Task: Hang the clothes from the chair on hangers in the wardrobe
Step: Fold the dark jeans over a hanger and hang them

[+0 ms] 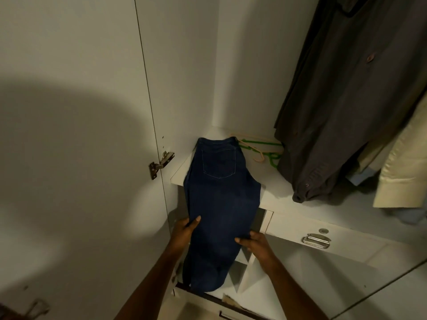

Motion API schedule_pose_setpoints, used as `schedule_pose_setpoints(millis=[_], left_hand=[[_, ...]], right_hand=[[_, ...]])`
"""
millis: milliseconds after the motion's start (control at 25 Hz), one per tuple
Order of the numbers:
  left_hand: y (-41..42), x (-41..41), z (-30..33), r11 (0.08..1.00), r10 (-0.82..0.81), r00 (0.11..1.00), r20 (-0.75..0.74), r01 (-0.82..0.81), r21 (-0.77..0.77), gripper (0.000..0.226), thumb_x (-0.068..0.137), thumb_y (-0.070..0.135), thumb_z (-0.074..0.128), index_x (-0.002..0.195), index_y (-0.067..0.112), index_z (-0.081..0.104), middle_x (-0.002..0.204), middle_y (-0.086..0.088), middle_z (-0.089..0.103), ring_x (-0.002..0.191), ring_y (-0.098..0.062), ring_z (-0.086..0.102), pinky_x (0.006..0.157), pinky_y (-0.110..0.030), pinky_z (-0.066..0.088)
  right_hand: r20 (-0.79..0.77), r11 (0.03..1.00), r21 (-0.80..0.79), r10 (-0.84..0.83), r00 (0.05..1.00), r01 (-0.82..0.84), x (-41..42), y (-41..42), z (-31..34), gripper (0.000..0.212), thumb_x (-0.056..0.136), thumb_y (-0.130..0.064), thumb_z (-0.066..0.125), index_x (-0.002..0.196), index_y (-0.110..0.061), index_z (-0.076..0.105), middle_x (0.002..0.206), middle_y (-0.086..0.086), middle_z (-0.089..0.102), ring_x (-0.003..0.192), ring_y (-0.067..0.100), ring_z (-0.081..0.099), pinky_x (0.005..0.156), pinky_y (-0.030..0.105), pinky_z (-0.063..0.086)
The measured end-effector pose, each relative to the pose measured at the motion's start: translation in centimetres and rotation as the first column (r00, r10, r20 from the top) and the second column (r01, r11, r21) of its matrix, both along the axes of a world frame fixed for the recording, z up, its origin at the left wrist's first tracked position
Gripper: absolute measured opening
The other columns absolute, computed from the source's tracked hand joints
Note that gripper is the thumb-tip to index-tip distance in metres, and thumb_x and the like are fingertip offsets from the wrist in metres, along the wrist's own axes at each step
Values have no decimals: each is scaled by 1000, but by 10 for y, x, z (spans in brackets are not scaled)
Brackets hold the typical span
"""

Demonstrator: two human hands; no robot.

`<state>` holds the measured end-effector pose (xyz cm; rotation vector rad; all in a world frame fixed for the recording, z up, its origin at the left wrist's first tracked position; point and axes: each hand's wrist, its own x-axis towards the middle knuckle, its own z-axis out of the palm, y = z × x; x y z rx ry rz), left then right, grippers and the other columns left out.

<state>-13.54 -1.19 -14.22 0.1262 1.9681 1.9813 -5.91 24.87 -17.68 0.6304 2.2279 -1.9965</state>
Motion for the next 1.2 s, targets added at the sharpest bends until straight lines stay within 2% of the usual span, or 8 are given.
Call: schedule_pose_setpoints(millis=[240, 360, 480, 680, 800, 880, 1080, 1200], left_hand=[[-4, 16, 9, 997, 50, 998, 24, -52, 54, 29, 91, 30, 76, 118, 20, 73, 116, 0, 76, 105, -17, 73, 88, -30, 58], [-13, 9, 9, 970, -185, 977, 108, 199, -140, 66, 65, 33, 96, 123, 26, 66, 118, 8, 72, 109, -12, 69, 91, -24, 54], [-23, 1, 4, 906, -321, 937, 136, 346, -245, 102, 52, 52, 98, 141, 23, 56, 134, 6, 64, 122, -15, 61, 104, -28, 49], [-27, 10, 18, 918, -361, 924, 127, 376, -124, 69, 79, 55, 81, 135, 18, 64, 127, 0, 71, 115, -19, 69, 100, -43, 55], [-26, 16, 36, 921, -370, 923, 108, 380, -87, 39, 97, 39, 68, 131, 21, 66, 121, 2, 74, 110, -18, 71, 89, -38, 59], [-29, 17, 46, 918, -387, 916, 101, 394, -53, 36, 97, 38, 66, 129, 23, 68, 121, 2, 74, 111, -18, 70, 90, -37, 58], [-37, 5, 64, 906, -414, 910, 0, 412, -103, 38, 95, 38, 69, 129, 20, 68, 121, 5, 74, 112, -13, 70, 98, -35, 56], [-41, -2, 56, 886, -442, 895, -65, 424, -190, 46, 89, 41, 75, 130, 20, 68, 123, 7, 73, 114, -10, 68, 103, -32, 53]], right_hand=[[106, 997, -37, 67, 992, -63, 24, -18, -26, 63, 74, -8, 87, 129, -17, 59, 123, 4, 70, 106, 21, 70, 79, 31, 59], [141, 991, -134, 20, 990, -1, 31, -29, -30, 71, 79, 0, 80, 140, -17, 48, 127, 8, 66, 101, 28, 73, 72, 35, 62], [172, 991, -135, 12, 985, 12, 38, -40, -27, 68, 86, 0, 74, 143, -20, 44, 126, 6, 65, 102, 27, 71, 68, 34, 62], [159, 976, -209, -33, 987, 67, 40, -48, -12, 76, 74, 10, 68, 139, -25, 49, 121, 9, 68, 105, 32, 68, 70, 35, 57], [122, 967, -247, -29, 992, 58, 47, -52, -13, 76, 54, -7, 73, 128, -19, 62, 118, 10, 72, 109, 31, 65, 88, 40, 52], [102, 965, -261, 38, 994, -10, 57, -56, -27, 69, 51, -17, 77, 119, -10, 70, 115, 10, 73, 111, 30, 63, 98, 42, 47], [15, 937, -350, 15, 1000, -9, 79, -81, -54, 36, 74, -9, 73, 110, -4, 74, 114, 21, 72, 109, 34, 66, 102, 45, 48], [145, 911, -261, -290, 946, 319, 80, -83, -51, 13, 93, 1, 58, 93, -3, 71, 102, 24, 68, 94, 36, 65, 93, 41, 51]])
